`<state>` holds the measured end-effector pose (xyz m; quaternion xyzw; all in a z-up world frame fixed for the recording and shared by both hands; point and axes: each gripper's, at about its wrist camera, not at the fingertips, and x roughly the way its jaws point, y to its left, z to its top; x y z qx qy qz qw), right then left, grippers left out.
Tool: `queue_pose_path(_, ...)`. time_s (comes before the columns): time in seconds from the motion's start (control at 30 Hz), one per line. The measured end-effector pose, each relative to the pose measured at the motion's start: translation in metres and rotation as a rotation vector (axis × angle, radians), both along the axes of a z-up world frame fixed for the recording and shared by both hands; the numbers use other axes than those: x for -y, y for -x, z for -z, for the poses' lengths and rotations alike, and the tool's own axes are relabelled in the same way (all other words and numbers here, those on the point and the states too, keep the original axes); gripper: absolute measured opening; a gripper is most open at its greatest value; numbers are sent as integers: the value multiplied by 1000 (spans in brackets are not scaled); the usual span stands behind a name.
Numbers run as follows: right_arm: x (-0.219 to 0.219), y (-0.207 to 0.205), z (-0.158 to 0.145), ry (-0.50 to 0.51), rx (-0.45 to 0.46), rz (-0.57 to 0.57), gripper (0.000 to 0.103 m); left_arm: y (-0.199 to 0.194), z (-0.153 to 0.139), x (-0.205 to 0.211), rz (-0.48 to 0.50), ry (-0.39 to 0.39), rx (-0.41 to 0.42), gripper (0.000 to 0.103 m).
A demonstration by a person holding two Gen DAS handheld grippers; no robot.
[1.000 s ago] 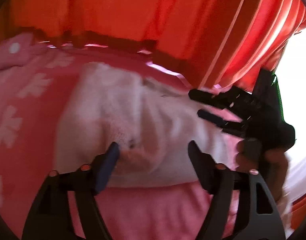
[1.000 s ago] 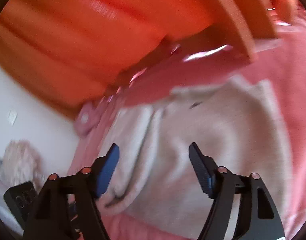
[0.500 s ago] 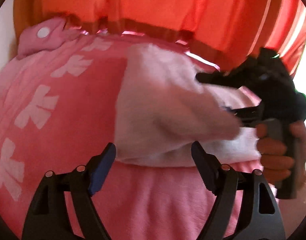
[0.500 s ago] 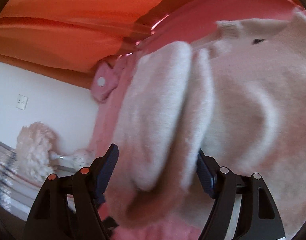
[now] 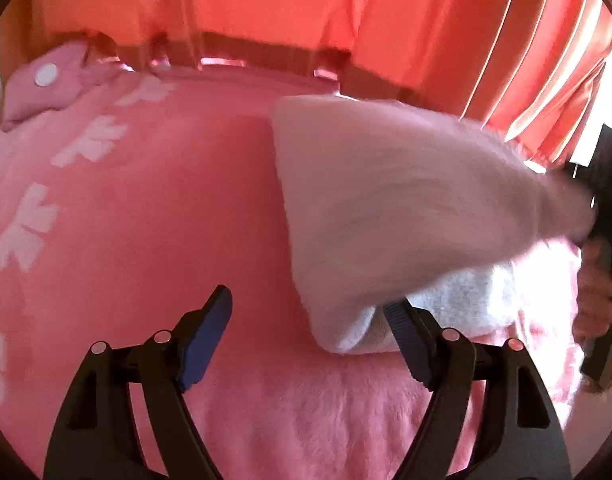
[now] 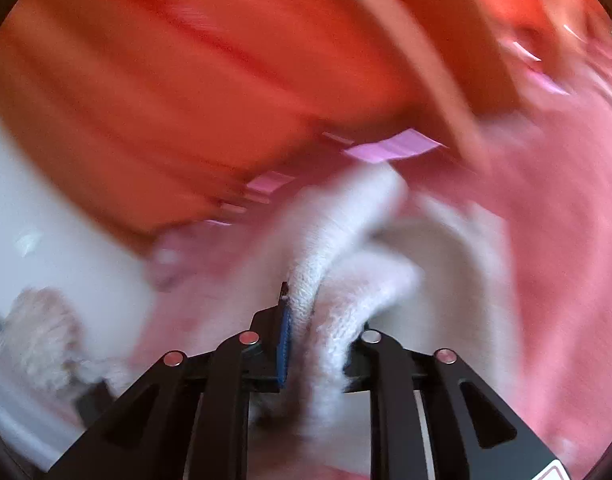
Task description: Fold small clothes
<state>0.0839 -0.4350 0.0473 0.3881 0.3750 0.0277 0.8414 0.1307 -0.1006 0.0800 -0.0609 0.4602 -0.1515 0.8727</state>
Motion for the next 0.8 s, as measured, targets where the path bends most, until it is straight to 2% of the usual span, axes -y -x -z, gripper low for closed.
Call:
queue_pose_path(0.03,14,-1,21,-32,-108,40,22,-3,7,6,-1,-4,-21,75)
queue_pose_path(0.07,27,1,36,-95,-147,70,21,-4,12,10,-4,2,-41,75)
queue_pose_path(0.1,34,6,36,-159,-106,87,22,-5,15,13,-10,18,-57,73)
queue_pose_path(0.13,37,11,29,-169,-70,106,23,-4,15,15,-14,29,-62,73)
queue_pose_path(0.17,38,19,16,-122,-10,143,24,-2,11,16,-11,36,-55,73)
queue_pose_path(0.23,35,26,-1,-36,39,171,41,2,5,19,-1,23,-30,73)
queue_pose_path(0.27,30,27,-5,-32,57,158,51,3,0,21,4,3,-12,73)
queue_pose_path(0.33,24,23,-4,-45,52,109,51,2,-1,23,10,-20,-1,73)
queue_pose_path(0.4,18,15,2,-26,6,65,54,-5,7,23,2,-51,-15,73)
queue_pose_path(0.43,12,10,5,1,-23,52,55,-9,15,20,-7,-68,-38,71)
queue_pose_path(0.5,4,4,6,26,-41,21,55,-14,29,13,-17,-50,-100,63)
queue_pose_path(0.57,-1,2,11,17,-46,8,55,-12,31,7,-20,-32,-97,60)
queue_pose_path(0.6,-2,3,13,21,-48,-2,55,-11,30,8,-10,-51,-95,58)
queue_pose_path(0.63,-4,3,12,42,-51,-6,52,-11,29,8,-11,-58,-97,57)
queue_pose_path(0.67,-8,3,8,84,-47,-2,27,-11,29,7,-13,-55,-102,54)
queue_pose_path(0.7,-10,5,3,112,-34,2,10,-12,28,5,-17,-49,-111,50)
queue_pose_path(0.8,2,37,-25,18,160,27,5,-13,26,-1,-31,-32,-132,44)
